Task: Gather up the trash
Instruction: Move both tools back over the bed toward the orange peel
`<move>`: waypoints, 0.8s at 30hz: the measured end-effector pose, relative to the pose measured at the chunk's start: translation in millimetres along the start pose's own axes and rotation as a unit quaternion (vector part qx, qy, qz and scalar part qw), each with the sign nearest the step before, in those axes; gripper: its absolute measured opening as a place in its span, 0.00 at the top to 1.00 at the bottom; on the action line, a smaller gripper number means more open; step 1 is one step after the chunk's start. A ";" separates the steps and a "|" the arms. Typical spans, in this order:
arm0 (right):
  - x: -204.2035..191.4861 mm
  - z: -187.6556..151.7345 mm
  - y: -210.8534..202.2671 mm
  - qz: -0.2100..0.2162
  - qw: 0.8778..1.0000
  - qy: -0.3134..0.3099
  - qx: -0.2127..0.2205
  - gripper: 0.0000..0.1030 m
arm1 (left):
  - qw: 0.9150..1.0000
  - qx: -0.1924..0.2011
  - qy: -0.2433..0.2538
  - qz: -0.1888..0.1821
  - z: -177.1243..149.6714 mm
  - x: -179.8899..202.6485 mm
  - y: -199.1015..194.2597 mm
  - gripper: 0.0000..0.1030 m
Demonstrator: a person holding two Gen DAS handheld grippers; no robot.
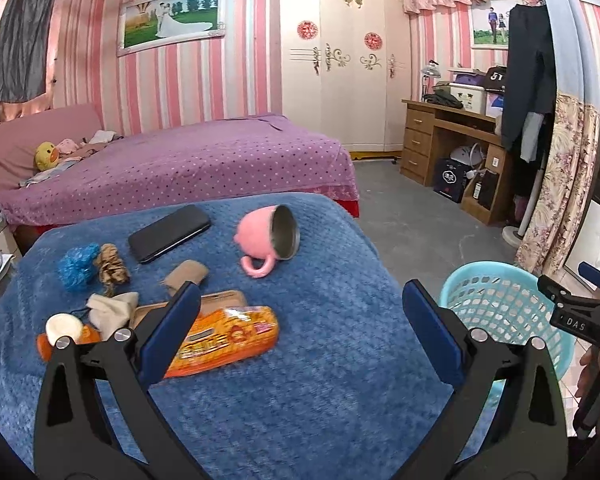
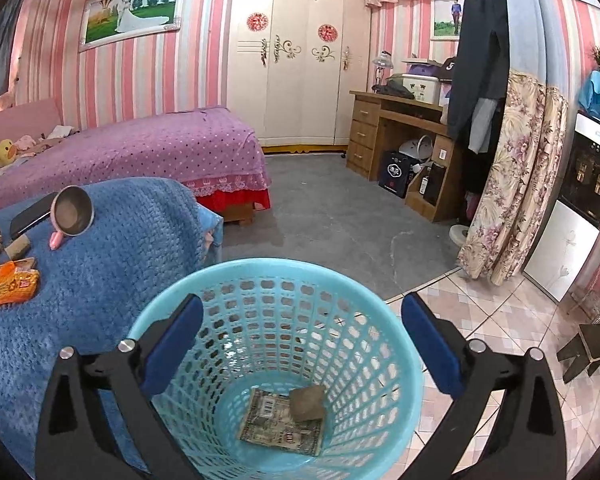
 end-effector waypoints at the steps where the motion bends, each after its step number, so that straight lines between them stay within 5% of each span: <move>1: -6.6 0.8 -2.5 0.001 1.000 -0.002 0.002 0.06 | 1.000 0.001 -0.001 0.003 -0.7 -4.6 -1.2 0.05; 24: -165.8 1.4 -23.1 0.090 0.994 -0.051 0.029 0.04 | 0.992 -0.018 -0.056 0.111 -45.2 -199.6 -13.6 0.05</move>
Point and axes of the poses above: each gripper's, at about its wrist camera, not at the fingertips, and y roughly the way its jaws point, x to its right, z to its top, the point moved 3 cm from there along y, roughly the way its jaws point, and after that the axes turned 5 degrees about -x, right-handed, at the moved point
